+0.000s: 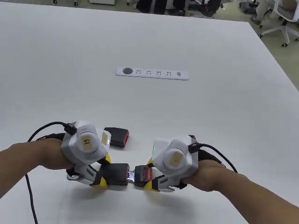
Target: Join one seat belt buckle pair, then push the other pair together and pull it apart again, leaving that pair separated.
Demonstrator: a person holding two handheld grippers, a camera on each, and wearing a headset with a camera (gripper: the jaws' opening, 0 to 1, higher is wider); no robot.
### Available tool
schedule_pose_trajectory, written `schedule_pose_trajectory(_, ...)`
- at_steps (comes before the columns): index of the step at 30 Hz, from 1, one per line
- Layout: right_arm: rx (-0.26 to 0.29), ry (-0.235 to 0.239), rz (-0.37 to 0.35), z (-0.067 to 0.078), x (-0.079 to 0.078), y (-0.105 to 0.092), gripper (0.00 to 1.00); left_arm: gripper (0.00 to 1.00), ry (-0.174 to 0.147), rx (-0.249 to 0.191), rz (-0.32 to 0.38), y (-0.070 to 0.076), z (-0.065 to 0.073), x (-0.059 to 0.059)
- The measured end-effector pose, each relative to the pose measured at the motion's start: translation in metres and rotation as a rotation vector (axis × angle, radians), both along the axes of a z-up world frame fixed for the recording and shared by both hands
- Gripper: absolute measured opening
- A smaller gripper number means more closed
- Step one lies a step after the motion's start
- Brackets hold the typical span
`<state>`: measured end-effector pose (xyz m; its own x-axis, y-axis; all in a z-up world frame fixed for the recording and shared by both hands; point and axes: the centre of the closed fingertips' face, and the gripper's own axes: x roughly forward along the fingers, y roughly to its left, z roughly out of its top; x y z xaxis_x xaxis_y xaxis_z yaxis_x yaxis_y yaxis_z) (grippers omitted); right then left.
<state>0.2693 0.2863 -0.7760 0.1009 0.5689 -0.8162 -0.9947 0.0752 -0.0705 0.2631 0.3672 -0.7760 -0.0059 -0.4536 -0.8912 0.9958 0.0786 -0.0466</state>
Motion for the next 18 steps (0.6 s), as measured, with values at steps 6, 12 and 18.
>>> schedule_pose_trajectory(6,0.015,-0.004,-0.006,0.002,-0.003,-0.005,0.28,0.32,0.001,0.002,-0.003,0.001,-0.001,0.001)
schedule_pose_trajectory(12,0.022,-0.003,-0.004,0.002,-0.001,-0.005,0.28,0.32,0.001,0.007,-0.006,0.004,-0.005,0.003)
schedule_pose_trajectory(18,0.008,0.002,0.001,0.0,0.001,-0.016,0.28,0.32,0.0,0.011,-0.007,0.004,-0.005,0.003)
